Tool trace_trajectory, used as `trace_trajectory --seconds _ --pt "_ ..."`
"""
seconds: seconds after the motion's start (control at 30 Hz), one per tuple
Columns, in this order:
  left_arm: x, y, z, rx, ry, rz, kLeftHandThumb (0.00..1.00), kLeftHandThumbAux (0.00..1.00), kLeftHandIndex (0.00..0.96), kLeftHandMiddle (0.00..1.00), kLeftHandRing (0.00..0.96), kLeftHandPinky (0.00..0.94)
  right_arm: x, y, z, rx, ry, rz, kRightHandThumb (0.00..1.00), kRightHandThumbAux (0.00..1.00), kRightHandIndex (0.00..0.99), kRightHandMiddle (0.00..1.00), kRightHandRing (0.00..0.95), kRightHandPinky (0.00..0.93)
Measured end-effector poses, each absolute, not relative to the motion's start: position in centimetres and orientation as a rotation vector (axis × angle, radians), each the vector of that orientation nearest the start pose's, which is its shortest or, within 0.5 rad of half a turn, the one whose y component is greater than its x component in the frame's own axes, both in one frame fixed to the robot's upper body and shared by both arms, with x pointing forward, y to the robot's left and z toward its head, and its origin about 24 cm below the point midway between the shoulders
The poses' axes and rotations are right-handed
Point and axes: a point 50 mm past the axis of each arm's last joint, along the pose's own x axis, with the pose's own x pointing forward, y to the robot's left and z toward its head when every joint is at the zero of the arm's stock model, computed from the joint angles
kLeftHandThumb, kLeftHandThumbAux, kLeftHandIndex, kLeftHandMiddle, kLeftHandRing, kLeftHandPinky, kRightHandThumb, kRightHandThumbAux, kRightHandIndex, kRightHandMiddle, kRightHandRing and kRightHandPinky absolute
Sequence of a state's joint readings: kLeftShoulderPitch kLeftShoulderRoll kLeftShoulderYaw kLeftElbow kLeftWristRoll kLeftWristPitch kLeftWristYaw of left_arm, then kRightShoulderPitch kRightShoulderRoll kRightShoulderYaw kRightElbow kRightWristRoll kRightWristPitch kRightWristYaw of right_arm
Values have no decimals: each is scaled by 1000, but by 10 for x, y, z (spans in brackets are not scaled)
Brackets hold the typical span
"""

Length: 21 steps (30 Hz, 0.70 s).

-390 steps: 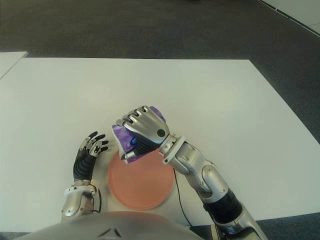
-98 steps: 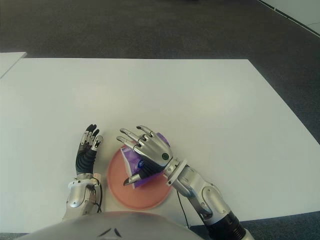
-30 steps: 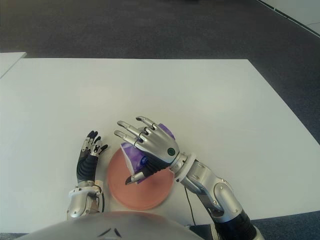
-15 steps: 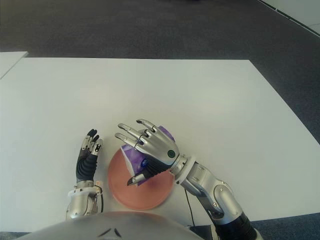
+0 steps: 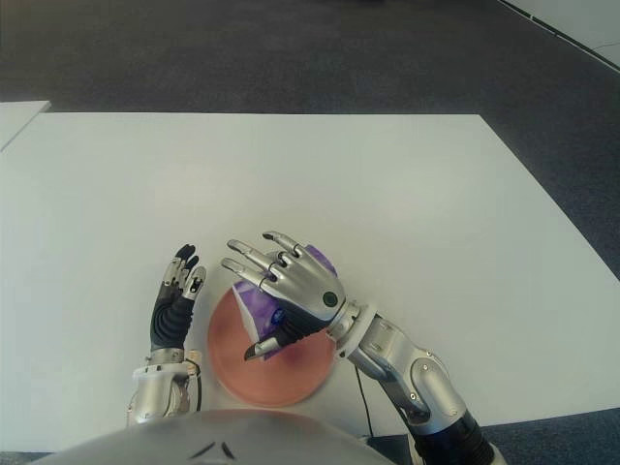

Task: Put the tissue paper into the plate.

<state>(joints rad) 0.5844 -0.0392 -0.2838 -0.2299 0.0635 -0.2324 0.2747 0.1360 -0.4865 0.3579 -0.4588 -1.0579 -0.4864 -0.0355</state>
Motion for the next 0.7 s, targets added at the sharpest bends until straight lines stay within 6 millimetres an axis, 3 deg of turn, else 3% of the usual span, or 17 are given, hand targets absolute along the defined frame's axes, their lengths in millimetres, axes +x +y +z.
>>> trace_trajectory --seconds 0.33,0.7 --pt "135 119 14 -62 86 180 82 475 0 10 0 0 171 -93 81 -1310 -841 650 109 351 0 0 0 0" --pt "141 114 12 -106 45 123 82 422 0 7 0 0 173 -91 84 -1321 -847 659 80 319 0 0 0 0"
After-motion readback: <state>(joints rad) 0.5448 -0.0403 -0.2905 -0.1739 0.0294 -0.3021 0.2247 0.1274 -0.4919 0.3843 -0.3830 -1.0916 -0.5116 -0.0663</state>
